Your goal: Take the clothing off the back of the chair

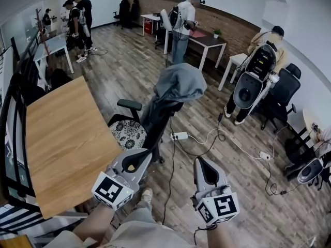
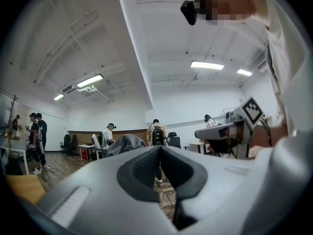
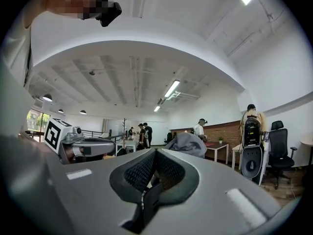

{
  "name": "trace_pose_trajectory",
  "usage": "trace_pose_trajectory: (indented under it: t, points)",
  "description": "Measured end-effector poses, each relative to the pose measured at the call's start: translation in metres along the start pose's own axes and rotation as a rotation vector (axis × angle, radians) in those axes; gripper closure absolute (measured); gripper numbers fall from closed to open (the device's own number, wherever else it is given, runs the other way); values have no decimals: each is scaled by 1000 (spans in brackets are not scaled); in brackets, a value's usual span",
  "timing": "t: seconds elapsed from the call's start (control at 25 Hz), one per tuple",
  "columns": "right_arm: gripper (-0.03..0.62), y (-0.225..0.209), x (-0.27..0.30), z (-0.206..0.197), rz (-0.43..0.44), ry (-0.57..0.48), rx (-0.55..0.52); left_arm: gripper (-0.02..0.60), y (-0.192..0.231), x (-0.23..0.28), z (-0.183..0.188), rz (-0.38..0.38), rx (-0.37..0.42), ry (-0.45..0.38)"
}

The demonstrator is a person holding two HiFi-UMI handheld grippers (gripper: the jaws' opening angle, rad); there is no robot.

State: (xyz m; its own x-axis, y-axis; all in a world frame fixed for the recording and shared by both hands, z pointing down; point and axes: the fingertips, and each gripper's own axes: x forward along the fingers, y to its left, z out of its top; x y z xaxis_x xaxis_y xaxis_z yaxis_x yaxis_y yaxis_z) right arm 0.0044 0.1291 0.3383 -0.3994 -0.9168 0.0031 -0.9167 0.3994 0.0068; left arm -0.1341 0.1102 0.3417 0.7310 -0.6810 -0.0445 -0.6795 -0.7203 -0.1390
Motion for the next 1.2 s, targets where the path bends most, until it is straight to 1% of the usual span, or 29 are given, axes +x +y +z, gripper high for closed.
trace_pose_trajectory:
  t: [0.2, 0.32, 0.44, 0.6, 0.64, 0.76, 0.84, 1.04, 1.2]
  points:
    - [594, -28, 53, 0, -7, 11, -9, 580, 38, 43, -6, -6, -7, -4]
    - [594, -44, 96, 4, -14, 15, -9, 580, 72, 72, -11, -13, -13, 1]
    - [594, -47, 139, 5, -13, 22, -6, 580, 108, 92, -18, -24, -20, 9]
    - [594, -55, 189, 11, -13, 19, -22, 580, 146, 123, -16, -59, -80, -18]
    - [594, -59, 200, 12, -19, 18, -25, 580, 153, 130, -15, -68, -81, -25]
    - [594, -64, 232, 13, -36, 16, -30, 580, 177, 147, -18, -84, -44, -31]
    - [594, -64, 254, 18, -48, 14, -32, 580, 196, 155, -19, -97, -49, -30]
    - [594, -71, 287, 21, -74, 10, -29, 580, 226, 174, -29, -124, -52, -17]
    - [592, -74, 304, 17, -58, 15, -34, 580, 238, 183, -34, -123, -78, -13]
